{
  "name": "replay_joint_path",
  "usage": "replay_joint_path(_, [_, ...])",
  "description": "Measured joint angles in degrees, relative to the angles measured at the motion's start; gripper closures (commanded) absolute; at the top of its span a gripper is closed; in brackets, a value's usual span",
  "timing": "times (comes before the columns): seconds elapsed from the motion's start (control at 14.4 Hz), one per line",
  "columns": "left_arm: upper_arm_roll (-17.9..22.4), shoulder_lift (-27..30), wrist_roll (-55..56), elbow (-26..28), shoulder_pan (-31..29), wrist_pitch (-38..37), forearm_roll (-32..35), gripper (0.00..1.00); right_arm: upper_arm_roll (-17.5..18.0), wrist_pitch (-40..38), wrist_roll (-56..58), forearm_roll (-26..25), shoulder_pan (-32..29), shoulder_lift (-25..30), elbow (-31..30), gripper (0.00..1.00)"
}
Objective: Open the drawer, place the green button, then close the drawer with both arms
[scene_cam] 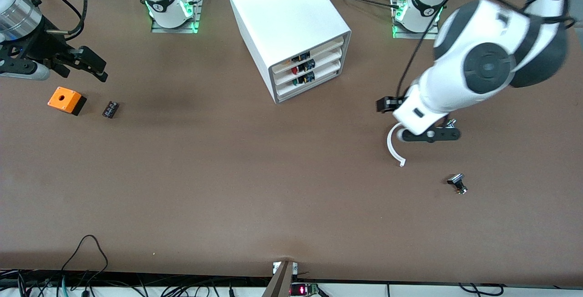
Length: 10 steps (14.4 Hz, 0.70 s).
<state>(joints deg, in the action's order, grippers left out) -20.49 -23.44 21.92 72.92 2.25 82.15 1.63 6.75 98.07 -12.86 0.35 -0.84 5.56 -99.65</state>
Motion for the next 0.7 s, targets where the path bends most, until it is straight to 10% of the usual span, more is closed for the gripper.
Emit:
replay_joint_path(0.42, [4.61,4.25,-15.81,-2.6,-7.06,-3.64,0.07,0.0,-0.01,0.21,0.23,-0.01,-0.12,0.0,0.02,0.0])
replay_joint_path(0.7, [11.77,16.43,-18.86,12.36,-4.02,9.56,-0.62,0.0,-0.01,0.33,0.5,-0.01,-0.18,-0.01,0.02,0.0])
